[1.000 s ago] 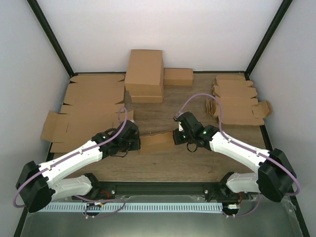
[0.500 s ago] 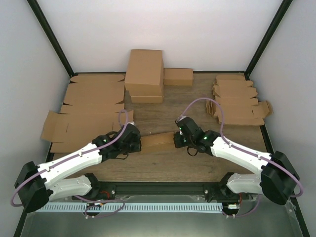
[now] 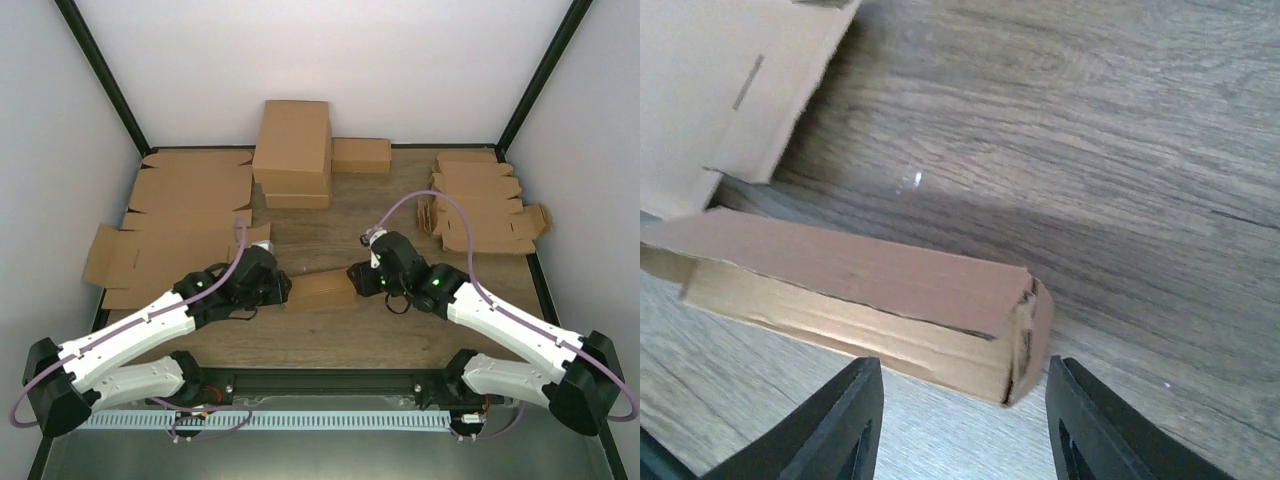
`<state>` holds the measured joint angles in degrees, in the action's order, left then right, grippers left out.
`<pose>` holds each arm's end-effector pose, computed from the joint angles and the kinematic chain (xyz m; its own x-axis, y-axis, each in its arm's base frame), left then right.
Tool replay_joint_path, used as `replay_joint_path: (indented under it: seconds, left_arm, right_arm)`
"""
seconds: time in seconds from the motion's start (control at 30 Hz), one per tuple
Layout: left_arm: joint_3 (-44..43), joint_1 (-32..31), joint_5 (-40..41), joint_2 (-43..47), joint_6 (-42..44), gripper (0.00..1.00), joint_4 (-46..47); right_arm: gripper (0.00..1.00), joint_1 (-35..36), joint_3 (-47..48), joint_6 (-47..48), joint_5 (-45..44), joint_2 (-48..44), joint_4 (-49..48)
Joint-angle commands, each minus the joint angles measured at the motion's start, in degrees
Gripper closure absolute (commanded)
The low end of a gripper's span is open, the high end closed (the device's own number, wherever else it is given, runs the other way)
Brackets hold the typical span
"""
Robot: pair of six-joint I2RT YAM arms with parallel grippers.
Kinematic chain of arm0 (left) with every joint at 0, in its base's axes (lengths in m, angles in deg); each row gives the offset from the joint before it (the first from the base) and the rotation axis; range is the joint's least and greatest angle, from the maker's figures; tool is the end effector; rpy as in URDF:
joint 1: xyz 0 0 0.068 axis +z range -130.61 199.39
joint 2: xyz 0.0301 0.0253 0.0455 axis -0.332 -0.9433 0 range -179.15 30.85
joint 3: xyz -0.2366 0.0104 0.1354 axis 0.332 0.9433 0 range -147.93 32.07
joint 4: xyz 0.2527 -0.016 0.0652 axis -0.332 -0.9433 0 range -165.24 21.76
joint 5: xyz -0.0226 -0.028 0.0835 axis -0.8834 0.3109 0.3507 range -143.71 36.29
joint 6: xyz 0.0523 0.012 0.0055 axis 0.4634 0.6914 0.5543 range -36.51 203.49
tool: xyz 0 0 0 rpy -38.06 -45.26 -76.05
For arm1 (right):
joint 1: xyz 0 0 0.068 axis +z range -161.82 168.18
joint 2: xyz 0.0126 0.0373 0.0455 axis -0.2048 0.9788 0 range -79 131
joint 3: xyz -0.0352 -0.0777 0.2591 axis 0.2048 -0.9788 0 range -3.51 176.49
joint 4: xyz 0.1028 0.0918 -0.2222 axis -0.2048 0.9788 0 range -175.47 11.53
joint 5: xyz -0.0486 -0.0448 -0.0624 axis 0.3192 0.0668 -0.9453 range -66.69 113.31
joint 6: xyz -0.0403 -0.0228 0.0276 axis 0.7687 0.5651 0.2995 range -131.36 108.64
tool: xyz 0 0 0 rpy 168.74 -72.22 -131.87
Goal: Fold the paper box
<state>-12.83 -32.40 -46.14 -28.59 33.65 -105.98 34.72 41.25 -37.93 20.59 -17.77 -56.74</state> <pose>0.1304 -0.1581 0.2510 -0.8727 -0.1164 -0.4742 0.0961 0.9113 -0.4005 0.1540 0.1600 0.2551 -0.7506 -0.1425 -0.6452 -0.4095 0.8666 0.2851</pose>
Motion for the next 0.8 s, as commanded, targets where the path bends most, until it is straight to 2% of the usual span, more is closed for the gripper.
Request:
replay_joint_path:
  seconds: [0.0, 0.1, 0.2, 0.4, 0.57, 0.77]
  left_arm:
    - [-4.6, 0.0, -2.4, 1.1, 1.5, 0.54, -2.8]
    - [-5.5, 2.2, -4.1, 2.9, 3.2, 0.52, -2.7]
    - [-4.8, 7.7, -9.4, 4.9, 6.2, 0.48, -0.6]
    - [0.8, 18.1, -23.2, 4.9, 8.4, 0.54, 6.7]
    - [6.9, 20.9, -30.3, 4.5, 6.6, 0.56, 13.9]
    - [9.3, 21.3, -32.8, 3.5, 5.6, 0.59, 17.4]
  right_arm:
    - [0.50, -1.2, 4.2, 1.4, 3.0, -0.2, 1.8]
    - [0.46, -4.8, 5.8, 2.6, 6.6, 0.0, 0.9]
    - [0.44, -9.1, 7.1, 4.0, 12.7, 1.5, -0.6]
    - [0.47, -13.8, 5.9, 4.3, 20.4, 4.7, -4.4]
    - [0.52, -15.9, 2.8, 4.0, 23.6, 5.6, -7.5]
    - [0.56, -16.5, 0.7, 3.8, 26.1, 6.4, -8.8]
